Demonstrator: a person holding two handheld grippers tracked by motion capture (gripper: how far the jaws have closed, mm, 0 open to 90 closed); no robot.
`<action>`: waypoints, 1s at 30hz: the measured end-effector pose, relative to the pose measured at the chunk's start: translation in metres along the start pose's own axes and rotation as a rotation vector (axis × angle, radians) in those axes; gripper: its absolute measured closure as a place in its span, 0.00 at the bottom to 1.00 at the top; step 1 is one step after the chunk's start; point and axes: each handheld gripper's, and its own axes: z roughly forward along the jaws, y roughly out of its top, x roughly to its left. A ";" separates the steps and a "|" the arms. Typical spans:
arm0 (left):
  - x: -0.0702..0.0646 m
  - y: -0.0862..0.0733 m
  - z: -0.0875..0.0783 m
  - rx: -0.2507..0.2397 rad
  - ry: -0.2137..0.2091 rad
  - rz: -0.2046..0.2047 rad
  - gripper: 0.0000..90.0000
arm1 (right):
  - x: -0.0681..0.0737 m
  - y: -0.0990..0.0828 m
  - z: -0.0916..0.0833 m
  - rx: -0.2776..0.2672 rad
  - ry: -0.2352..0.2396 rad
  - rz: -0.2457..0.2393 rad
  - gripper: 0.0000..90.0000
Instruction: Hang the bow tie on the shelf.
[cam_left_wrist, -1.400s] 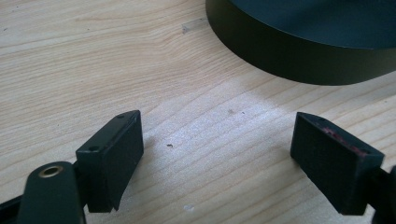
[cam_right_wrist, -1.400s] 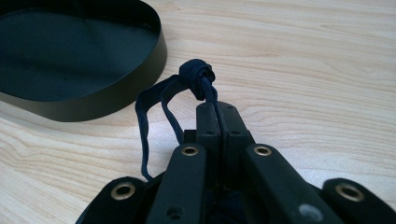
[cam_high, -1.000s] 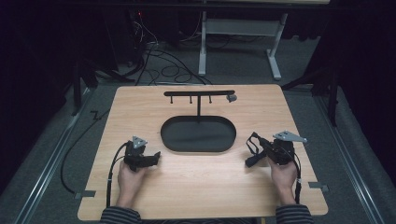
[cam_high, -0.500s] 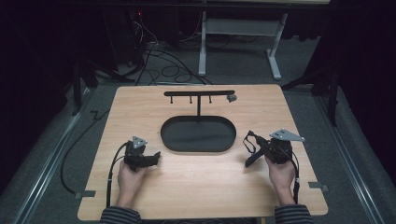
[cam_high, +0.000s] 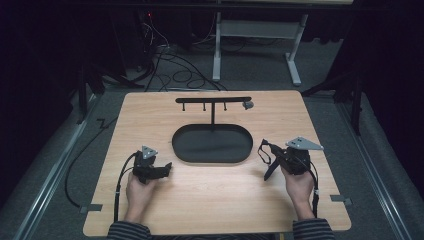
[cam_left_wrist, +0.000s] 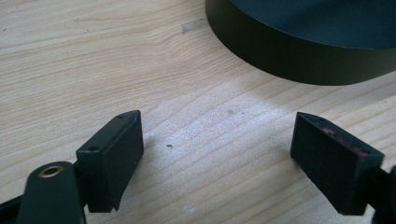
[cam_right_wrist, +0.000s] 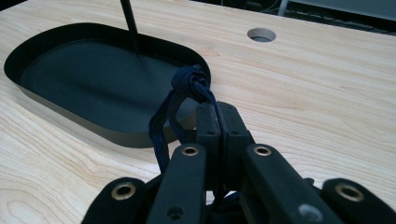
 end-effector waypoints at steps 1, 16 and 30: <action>0.000 0.000 0.000 0.000 0.000 0.000 0.20 | 0.001 0.000 0.000 0.001 0.002 0.004 1.00; 0.000 0.000 0.000 0.000 0.000 0.000 0.20 | 0.009 0.008 0.001 -0.011 0.035 -0.011 1.00; 0.000 0.000 0.000 0.000 -0.001 0.000 0.20 | 0.015 0.015 0.002 -0.020 0.060 -0.029 1.00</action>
